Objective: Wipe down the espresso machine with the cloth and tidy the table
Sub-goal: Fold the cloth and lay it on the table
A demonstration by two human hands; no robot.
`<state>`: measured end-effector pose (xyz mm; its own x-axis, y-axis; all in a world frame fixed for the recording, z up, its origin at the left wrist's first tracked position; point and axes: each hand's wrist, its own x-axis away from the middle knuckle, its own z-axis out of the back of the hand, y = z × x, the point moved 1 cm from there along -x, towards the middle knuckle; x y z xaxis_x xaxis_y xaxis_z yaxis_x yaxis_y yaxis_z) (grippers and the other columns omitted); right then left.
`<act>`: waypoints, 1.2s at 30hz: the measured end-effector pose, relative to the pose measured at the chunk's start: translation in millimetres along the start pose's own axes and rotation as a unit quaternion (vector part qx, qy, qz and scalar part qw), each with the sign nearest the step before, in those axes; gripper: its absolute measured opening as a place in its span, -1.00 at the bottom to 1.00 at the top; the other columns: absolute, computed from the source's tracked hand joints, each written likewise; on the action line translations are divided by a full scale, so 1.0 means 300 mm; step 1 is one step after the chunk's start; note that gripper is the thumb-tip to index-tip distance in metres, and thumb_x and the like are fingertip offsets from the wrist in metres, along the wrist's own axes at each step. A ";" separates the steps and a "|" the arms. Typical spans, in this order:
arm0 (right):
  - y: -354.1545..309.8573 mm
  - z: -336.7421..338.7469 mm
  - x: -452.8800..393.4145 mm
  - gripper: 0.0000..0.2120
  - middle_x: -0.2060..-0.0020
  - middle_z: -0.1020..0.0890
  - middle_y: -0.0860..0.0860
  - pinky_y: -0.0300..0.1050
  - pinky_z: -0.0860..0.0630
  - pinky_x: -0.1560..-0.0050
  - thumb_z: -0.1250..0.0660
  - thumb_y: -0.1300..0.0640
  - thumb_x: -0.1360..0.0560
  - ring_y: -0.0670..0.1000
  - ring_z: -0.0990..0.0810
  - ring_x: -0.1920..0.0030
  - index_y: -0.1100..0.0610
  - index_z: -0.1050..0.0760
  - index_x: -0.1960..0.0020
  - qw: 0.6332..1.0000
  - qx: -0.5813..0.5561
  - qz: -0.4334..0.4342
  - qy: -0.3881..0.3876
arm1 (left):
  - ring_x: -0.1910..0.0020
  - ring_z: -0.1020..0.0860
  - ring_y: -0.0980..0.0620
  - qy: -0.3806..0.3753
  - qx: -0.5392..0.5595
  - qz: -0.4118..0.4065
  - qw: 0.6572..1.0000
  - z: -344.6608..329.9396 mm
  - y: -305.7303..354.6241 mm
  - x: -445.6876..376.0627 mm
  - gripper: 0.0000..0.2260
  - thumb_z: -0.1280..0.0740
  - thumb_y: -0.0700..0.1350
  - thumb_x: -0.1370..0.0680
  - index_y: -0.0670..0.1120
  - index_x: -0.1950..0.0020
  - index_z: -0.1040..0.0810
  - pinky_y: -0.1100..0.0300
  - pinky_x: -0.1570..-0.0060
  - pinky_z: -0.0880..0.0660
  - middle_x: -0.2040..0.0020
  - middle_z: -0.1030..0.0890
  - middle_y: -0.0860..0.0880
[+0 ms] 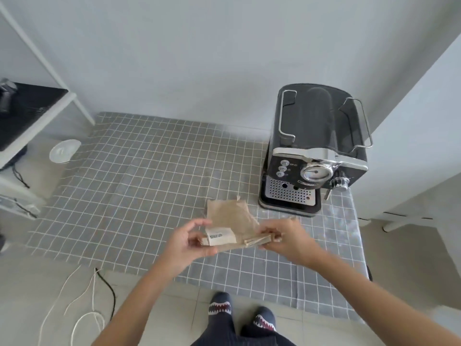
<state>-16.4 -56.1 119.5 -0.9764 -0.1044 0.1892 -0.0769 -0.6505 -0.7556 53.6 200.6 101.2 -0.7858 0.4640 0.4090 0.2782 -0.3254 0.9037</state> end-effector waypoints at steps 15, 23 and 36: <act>0.246 -0.194 -0.192 -0.45 -0.16 -0.53 0.12 -0.04 -0.60 0.00 -0.45 0.09 -0.48 0.07 -0.59 -0.04 0.15 -0.31 -0.38 0.944 0.008 -0.330 0.028 | -0.51 -0.23 -0.15 0.126 -0.341 0.047 0.931 -0.049 -0.169 -0.380 -0.21 -0.48 -0.06 -0.44 -0.06 -0.55 -0.11 -0.09 -0.46 -0.23 -0.53 -0.22 -0.13; 0.281 -0.392 -0.091 -0.88 0.26 -0.60 0.05 -0.19 -0.45 0.36 -0.37 0.09 -0.53 0.00 -0.55 0.30 0.13 -0.60 0.11 0.896 -0.075 -0.433 0.066 | -0.52 -0.20 -0.08 -0.093 -0.539 -0.117 0.829 -0.269 -0.213 -0.531 -0.42 -0.23 -0.08 -0.60 -0.01 -0.56 -0.05 -0.15 -0.46 -0.20 -0.54 -0.20 -0.07; 0.256 -0.237 0.107 -0.84 0.14 -0.70 0.12 0.16 -0.66 0.04 -0.36 0.25 -0.45 0.20 -0.69 0.11 0.01 -0.46 0.13 0.855 -0.300 -0.352 0.234 | 0.19 -0.52 0.07 -0.180 -0.400 -0.110 0.892 -0.229 -0.040 -0.459 -0.82 -0.54 -0.10 -0.37 -0.03 0.15 -0.57 0.24 0.19 -0.37 0.13 -0.59 0.02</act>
<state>-68.0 -56.0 23.1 -0.6083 0.5587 0.5638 -0.6314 0.0899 -0.7703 120.5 84.1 25.3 -0.5044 0.7764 0.3778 -0.4562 -0.6111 0.6468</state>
